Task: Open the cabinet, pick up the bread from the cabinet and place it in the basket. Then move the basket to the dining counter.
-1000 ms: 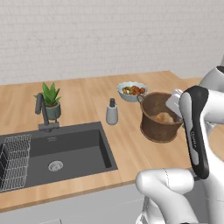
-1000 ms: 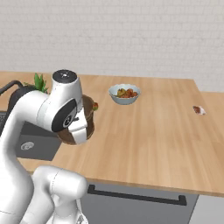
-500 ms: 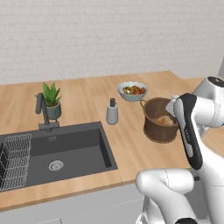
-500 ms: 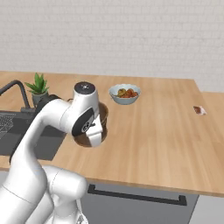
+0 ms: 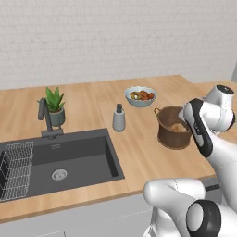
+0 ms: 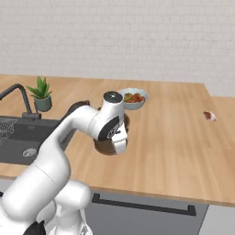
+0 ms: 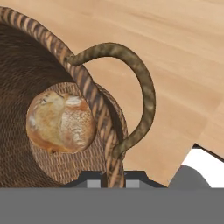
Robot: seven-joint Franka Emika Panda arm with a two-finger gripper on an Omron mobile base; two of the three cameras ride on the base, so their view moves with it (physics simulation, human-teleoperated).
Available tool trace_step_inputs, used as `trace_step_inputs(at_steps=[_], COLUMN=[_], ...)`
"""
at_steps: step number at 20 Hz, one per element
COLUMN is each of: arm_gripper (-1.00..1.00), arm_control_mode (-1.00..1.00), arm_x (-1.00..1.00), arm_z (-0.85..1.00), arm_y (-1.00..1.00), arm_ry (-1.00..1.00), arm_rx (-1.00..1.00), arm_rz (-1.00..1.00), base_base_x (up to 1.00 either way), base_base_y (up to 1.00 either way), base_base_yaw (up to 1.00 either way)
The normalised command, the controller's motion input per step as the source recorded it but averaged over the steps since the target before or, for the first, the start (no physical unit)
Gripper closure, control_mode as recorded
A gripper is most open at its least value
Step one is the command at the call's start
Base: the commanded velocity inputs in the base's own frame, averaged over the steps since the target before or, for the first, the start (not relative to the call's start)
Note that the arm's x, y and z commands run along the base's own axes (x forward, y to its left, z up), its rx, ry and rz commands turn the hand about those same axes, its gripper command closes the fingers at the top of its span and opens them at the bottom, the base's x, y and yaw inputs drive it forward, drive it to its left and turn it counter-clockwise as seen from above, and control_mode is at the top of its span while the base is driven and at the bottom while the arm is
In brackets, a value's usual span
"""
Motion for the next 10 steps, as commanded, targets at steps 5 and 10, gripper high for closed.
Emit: trace_step_inputs(at_steps=[5,10], arm_gripper=[1.0,1.0], arm_control_mode=[-1.0,-1.0], arm_x=[0.59,0.5], arm_z=[-0.13,-0.21], arm_y=[-0.43,-0.24], arm_ry=[0.06,0.05], arm_rx=[0.0,-0.01], arm_rz=[-0.02,-0.03], base_base_x=[0.0,0.0], base_base_y=[0.0,0.0], base_base_yaw=[0.0,0.0])
